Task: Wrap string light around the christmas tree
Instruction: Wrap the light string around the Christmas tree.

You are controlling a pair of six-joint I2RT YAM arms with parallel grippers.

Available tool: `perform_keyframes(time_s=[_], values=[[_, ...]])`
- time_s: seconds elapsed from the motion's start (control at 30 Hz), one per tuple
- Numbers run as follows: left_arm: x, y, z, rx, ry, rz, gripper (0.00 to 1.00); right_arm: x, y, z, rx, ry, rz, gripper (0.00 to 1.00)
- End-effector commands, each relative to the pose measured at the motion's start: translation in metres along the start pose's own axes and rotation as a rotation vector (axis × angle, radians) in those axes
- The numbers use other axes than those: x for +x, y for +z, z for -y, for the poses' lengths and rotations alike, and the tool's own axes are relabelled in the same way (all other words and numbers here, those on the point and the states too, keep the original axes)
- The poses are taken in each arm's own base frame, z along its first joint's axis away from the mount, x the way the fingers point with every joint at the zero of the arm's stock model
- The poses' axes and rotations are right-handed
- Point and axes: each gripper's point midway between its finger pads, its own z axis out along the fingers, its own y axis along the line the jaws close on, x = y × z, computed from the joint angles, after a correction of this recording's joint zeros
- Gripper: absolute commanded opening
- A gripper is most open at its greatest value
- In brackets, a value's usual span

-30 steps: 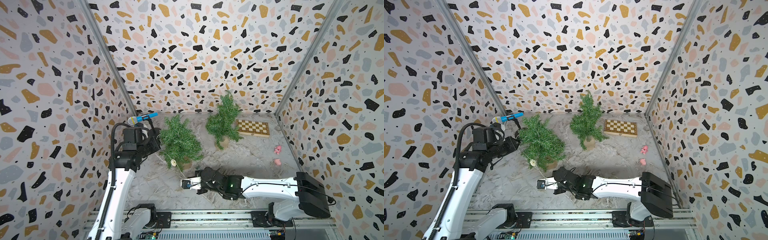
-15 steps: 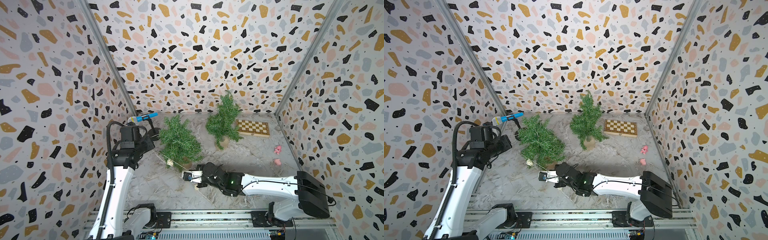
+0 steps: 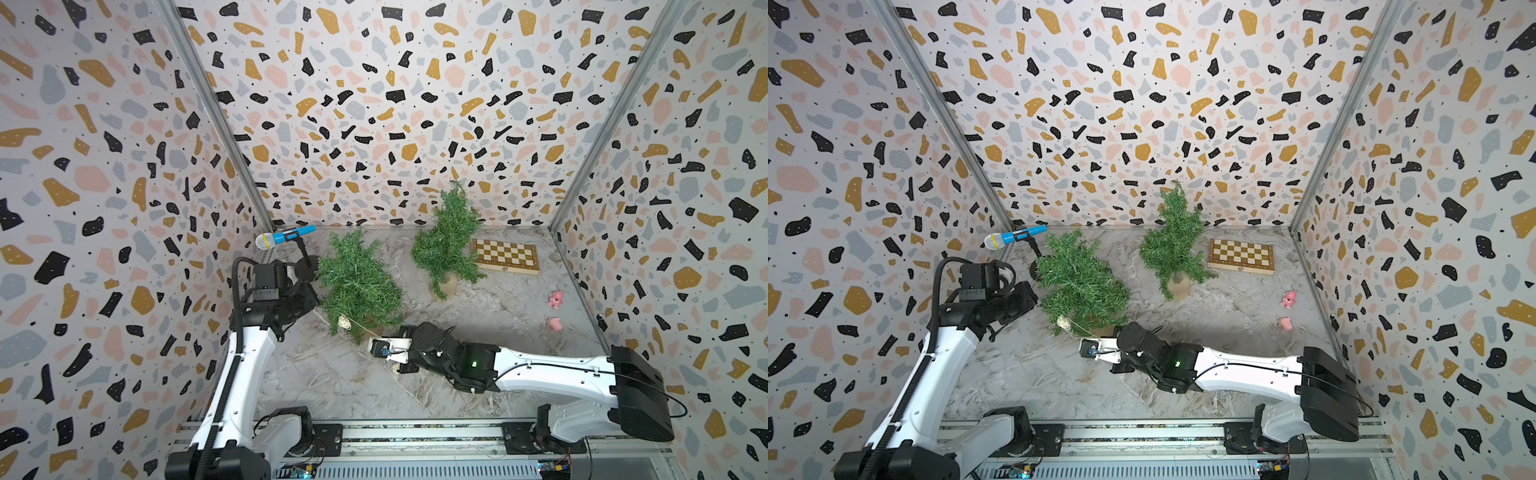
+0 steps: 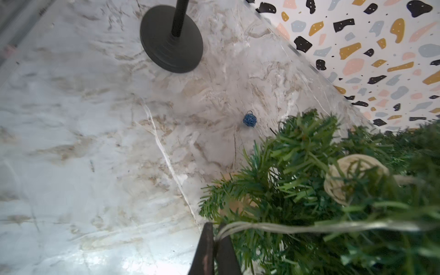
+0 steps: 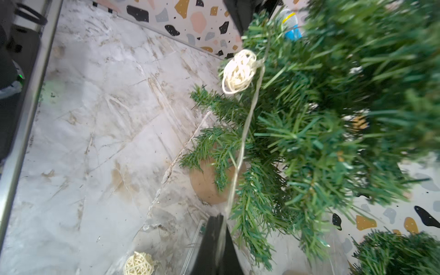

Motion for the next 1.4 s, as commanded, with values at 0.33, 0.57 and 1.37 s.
perform_keyframes(time_s=[0.33, 0.57, 1.37], values=[[-0.010, -0.025, 0.046, 0.218, -0.026, 0.004, 0.12, -0.040, -0.045, 0.041, 0.043, 0.180, 0.220, 0.00], [-0.018, -0.031, 0.034, 0.121, 0.057, 0.048, 0.51, -0.005, -0.038, 0.047, 0.076, 0.223, 0.132, 0.00], [-0.105, -0.079, 0.081, 0.130, 0.197, 0.249, 0.67, 0.046, -0.050, 0.157, 0.494, 0.416, -0.016, 0.02]])
